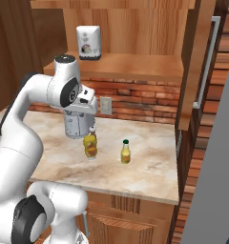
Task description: Pick the mustard and mustard from the counter and place them in the cabinet.
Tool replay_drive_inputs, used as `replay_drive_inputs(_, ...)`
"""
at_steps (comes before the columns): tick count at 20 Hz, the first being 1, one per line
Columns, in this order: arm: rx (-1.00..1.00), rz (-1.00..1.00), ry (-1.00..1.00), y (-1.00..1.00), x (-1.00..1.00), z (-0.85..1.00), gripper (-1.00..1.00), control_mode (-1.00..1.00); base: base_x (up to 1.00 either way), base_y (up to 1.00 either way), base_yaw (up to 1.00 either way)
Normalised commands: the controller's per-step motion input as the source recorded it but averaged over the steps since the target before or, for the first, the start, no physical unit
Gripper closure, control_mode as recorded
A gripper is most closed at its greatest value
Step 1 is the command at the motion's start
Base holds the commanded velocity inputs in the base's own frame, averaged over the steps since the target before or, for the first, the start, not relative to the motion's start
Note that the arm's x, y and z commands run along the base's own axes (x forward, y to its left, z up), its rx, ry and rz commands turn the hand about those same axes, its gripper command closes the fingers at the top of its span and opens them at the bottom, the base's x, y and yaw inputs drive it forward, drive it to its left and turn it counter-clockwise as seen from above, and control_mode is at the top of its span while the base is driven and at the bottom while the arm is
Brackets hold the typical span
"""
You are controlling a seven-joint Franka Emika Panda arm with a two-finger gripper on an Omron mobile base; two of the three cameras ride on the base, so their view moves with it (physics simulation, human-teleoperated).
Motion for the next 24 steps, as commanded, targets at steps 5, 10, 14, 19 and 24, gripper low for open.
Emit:
replay_drive_inputs(5, 0.0, 0.0, 0.0, -0.03, -0.12, -0.12, -1.0, -1.0, 0.0, 0.0, 0.0)
replay_drive_inputs(10, 0.0, 0.0, 0.01, -0.02, -0.2, -0.34, -1.0, -1.0, 0.0, 0.0, 0.0)
replay_drive_inputs(14, -0.02, 0.0, 0.03, 0.0, -0.11, -0.36, -1.0, -1.0, 0.0, 0.0, 0.0)
replay_drive_inputs(19, -0.02, 0.0, 0.03, -0.03, -0.17, -0.47, -1.0, -1.0, 0.0, 0.0, 0.0)
replay_drive_inputs(24, -0.07, 0.0, 0.02, -0.02, -0.18, -0.44, -1.0, -1.0, 0.0, 0.0, 0.0)
